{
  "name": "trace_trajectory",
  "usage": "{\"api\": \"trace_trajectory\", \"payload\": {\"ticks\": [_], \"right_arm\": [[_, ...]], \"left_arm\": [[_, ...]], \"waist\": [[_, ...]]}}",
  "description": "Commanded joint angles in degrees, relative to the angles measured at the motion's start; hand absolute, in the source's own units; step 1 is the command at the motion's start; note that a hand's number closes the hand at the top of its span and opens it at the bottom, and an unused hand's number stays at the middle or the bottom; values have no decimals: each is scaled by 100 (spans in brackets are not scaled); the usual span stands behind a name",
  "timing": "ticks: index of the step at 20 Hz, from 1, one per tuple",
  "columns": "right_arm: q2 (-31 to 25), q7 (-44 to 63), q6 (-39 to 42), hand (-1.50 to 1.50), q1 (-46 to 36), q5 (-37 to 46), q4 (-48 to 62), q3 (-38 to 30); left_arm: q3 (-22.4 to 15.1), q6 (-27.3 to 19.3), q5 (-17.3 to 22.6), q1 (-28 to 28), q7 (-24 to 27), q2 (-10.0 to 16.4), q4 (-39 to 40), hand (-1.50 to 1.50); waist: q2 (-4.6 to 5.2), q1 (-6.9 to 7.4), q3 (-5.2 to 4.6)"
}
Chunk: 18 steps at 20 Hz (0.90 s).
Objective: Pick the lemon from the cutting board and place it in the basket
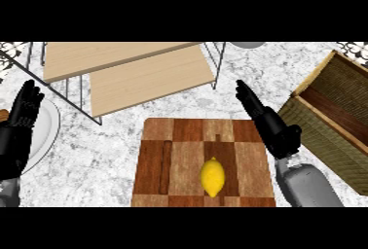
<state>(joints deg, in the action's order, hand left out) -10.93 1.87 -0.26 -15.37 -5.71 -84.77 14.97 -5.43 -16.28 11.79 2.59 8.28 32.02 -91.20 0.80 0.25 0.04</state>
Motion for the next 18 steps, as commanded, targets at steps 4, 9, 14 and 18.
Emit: {"api": "trace_trajectory", "payload": {"ticks": [4,9,14,18], "right_arm": [[172,-1624,1227,150,417,-1276,494,-630],[1053,-3482,1707,150,309,-1300,-445,130],[1081,-3762,-685,-150,1295,461,-1199,861],[209,-2459,-1295,-150,1421,1950,-1451,670]], "left_arm": [[-287,140,-100,389,-1004,-113,535,0],[-664,264,-39,392,-1453,-409,904,0],[-583,379,14,912,-1884,-454,1247,0],[-622,288,-58,592,-1822,-432,1053,0]], "waist": [[-13,-93,22],[-40,-200,41],[-102,-274,-10],[-171,-379,-42]]}}
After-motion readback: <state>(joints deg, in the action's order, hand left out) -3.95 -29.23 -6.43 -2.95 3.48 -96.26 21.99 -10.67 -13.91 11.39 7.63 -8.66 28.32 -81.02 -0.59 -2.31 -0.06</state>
